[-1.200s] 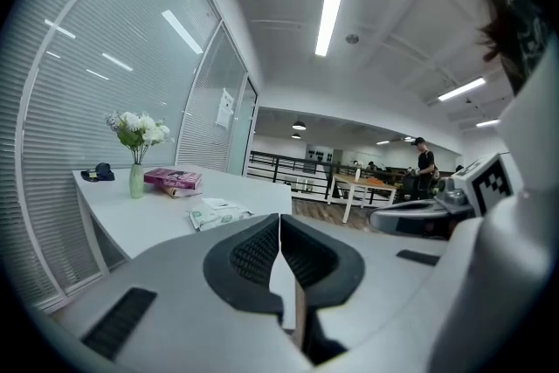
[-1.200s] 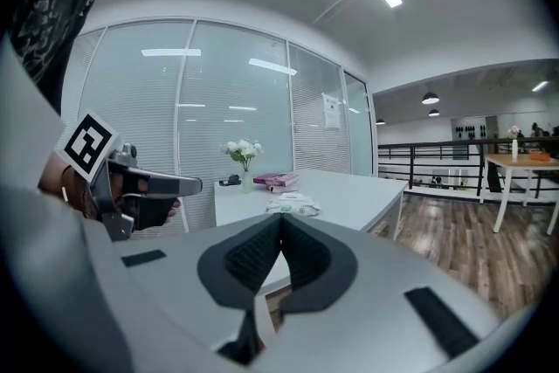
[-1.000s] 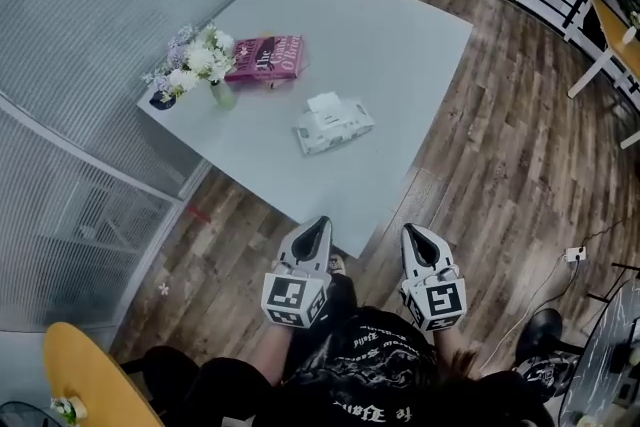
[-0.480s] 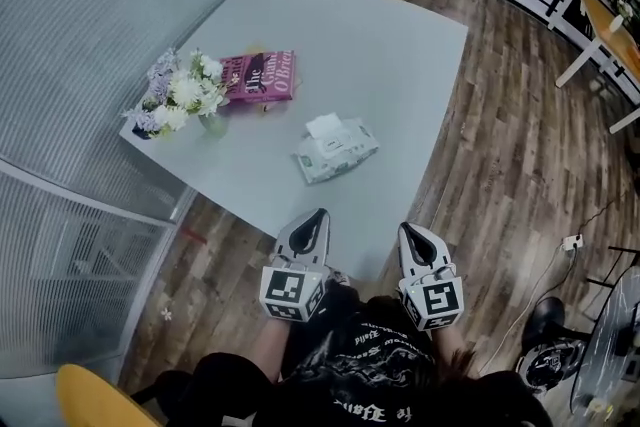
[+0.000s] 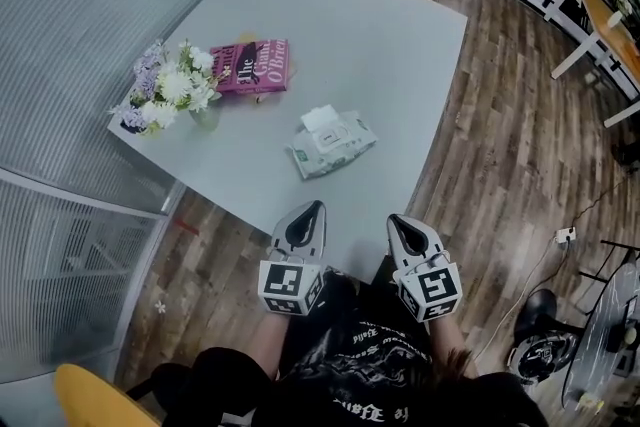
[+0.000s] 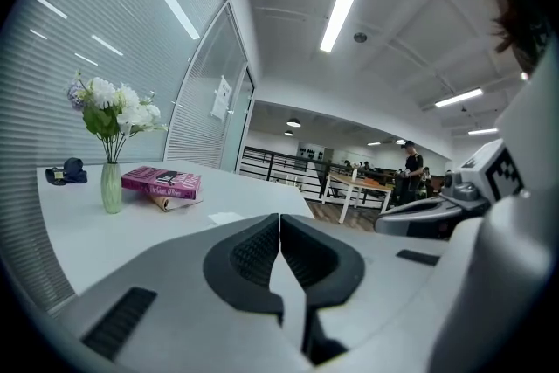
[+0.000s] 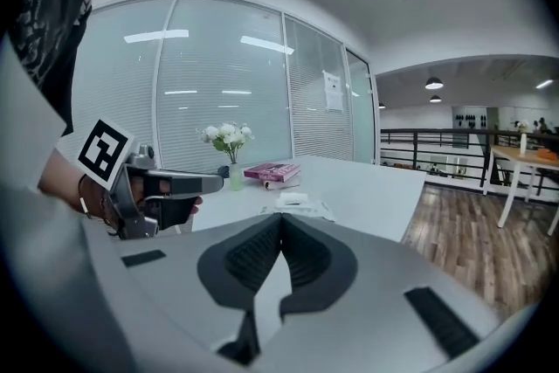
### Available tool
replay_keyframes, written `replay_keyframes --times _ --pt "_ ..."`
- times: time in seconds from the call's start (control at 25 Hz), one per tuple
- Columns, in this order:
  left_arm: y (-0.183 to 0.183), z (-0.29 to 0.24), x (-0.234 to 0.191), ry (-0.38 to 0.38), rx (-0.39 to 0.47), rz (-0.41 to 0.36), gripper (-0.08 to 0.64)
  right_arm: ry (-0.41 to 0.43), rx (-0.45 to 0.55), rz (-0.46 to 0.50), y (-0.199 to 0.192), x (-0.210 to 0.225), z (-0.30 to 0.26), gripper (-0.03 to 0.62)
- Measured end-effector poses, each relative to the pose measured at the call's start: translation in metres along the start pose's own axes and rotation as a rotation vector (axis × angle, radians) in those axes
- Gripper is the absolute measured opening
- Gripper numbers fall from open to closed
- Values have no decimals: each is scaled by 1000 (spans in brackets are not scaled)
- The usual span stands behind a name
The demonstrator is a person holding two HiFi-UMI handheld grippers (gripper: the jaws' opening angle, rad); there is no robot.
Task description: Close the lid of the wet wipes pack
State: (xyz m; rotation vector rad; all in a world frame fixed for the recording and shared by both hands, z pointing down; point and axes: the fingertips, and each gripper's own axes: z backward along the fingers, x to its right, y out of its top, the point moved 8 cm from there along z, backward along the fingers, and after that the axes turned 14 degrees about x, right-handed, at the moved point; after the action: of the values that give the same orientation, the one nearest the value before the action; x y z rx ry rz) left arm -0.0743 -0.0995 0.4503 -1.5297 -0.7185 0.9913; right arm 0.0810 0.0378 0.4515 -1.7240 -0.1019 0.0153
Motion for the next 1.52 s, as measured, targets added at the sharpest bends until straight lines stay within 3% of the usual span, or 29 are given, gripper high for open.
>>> replay_keyframes --times 0.36,0.6,0.8,1.0,1.24,1.52 --pt "0 -12 0 113 -3 17 8 108 -17 -2 12 27 -32 -2" --pt "3 -36 0 187 -10 -4 8 199 -57 -105 23 66 -68 0" --pt "6 -48 -7 256 -21 -4 8 340 -114 -133 40 84 -109 86" --pt "8 -61 -10 287 -21 -13 8 437 -164 -151 46 100 -152 115" --pt "12 -72 -17 317 -25 -26 8 488 -233 -232 38 109 -195 123" --pt "11 -85 -20 344 -41 -35 8 573 -302 -224 42 108 -249 112"
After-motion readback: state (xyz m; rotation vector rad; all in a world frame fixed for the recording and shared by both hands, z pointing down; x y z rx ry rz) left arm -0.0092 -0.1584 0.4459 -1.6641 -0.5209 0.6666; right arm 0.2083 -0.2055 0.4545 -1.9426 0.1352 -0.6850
